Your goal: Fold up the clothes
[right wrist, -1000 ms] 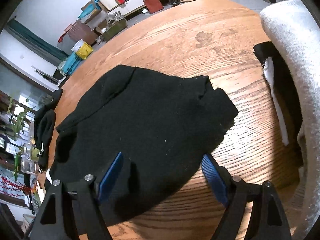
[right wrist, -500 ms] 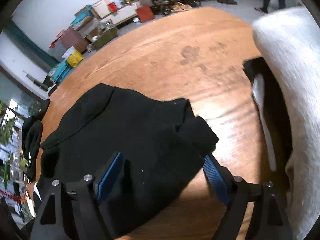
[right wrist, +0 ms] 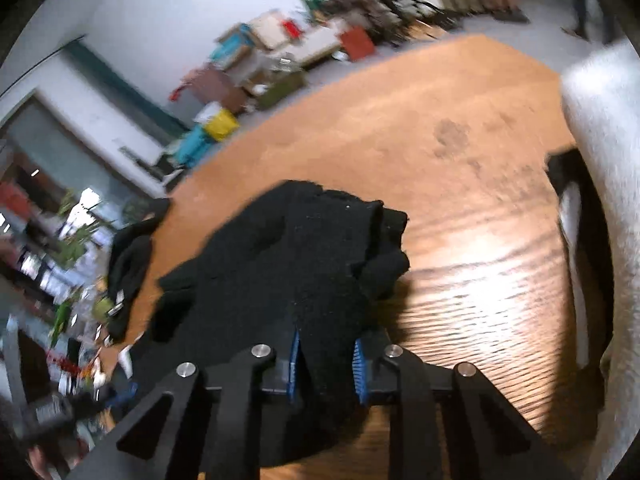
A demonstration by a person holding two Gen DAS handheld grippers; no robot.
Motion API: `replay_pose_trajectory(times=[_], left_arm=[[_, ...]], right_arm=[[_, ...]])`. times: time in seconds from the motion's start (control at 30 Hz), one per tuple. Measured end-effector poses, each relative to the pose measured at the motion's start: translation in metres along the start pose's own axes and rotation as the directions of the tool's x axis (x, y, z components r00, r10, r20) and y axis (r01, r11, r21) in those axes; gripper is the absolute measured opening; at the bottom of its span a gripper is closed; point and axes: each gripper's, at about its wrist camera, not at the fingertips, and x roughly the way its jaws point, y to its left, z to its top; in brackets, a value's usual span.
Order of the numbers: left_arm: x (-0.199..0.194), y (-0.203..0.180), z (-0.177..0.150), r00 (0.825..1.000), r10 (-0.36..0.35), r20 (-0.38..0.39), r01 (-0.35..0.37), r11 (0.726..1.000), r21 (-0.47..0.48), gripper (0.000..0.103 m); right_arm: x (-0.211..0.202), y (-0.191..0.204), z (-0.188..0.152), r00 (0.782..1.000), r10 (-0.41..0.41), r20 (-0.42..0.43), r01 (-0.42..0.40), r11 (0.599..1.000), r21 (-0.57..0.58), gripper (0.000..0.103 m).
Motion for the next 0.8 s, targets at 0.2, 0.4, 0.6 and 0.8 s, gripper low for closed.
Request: replay_pose_trajectory(times=[0.2,0.4,0.6,0.8], left_arm=[[0.021,-0.048,0.031,0.99,-0.13,-0.052,0.13,0.992,-0.003,0.067],[0.045,-0.107,0.043,0.96,-0.226,-0.165,0.236,0.971,0.041,0.067],[0.073,-0.136,0.033,0.948,-0.174,-0.267,0.211,0.97,0.117,0.067],[0.079,-0.132,0.012,0.957,-0.032,-0.288,0.099,0.97,0.221,0.025]], right_arm=[[-0.079,0.021,-0.057,0.998,0.039,-0.04,-0.047,0.972,-0.228,0.021],[-0.083,0.032,-0.075,0.999,0.01,-0.037,-0.02,0.956,-0.293,0.021],[-0.089,0.047,-0.093,0.998,0.043,-0.039,-0.054,0.927,-0.371,0.021],[-0.099,0.066,-0.115,0.995,0.086,-0.045,-0.097,0.883,-0.46,0.021]])
